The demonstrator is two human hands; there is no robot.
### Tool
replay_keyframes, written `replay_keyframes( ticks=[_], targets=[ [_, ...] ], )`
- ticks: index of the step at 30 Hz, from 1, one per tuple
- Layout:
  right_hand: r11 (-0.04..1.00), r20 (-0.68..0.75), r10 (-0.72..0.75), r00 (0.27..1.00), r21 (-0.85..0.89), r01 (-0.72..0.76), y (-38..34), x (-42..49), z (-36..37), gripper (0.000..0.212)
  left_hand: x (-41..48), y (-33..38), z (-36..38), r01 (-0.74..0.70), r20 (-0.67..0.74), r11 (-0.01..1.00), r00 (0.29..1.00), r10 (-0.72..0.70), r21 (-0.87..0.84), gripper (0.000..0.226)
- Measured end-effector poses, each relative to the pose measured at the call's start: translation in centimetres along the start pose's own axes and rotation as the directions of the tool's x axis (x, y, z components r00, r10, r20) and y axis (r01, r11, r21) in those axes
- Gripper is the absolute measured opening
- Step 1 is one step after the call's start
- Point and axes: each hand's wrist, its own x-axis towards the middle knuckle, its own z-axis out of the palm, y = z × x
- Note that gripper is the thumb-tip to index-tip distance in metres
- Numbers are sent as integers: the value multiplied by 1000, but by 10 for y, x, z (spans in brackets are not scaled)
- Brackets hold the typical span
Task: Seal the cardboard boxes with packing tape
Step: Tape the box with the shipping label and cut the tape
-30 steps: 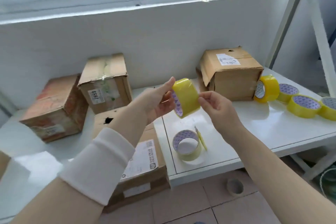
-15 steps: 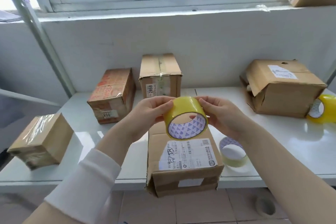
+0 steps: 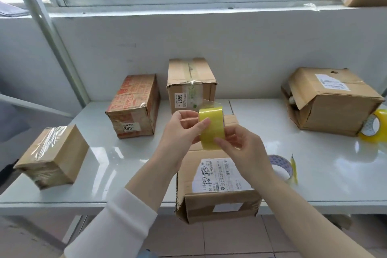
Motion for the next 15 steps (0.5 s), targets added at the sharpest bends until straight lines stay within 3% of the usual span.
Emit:
replay_keyframes(
  ticks=[3, 5, 8, 12, 15],
  targets=[
    [999, 66, -27, 997, -19, 28, -3, -2, -4, 12, 6, 11, -10, -137, -21, 964, 989, 145, 228, 43],
    [999, 103, -47, 994, -20, 49, -6, -4, -5, 15, 11, 19, -15, -200, 63, 920, 980, 190, 337, 35],
    [997, 123, -65, 990, -27, 69, -10, -8, -6, 19, 13, 28, -19, -256, 144, 892, 966, 217, 372, 7],
    [995, 159, -75, 984, -59, 86, -19, -14, -6, 16, 10, 33, -21, -335, 120, 838, 942, 315, 432, 12],
    [987, 128, -97, 987, -113, 111, -30, -19, -2, 26, 5, 36, -19, -383, 69, 795, 914, 400, 471, 14]
  ],
)
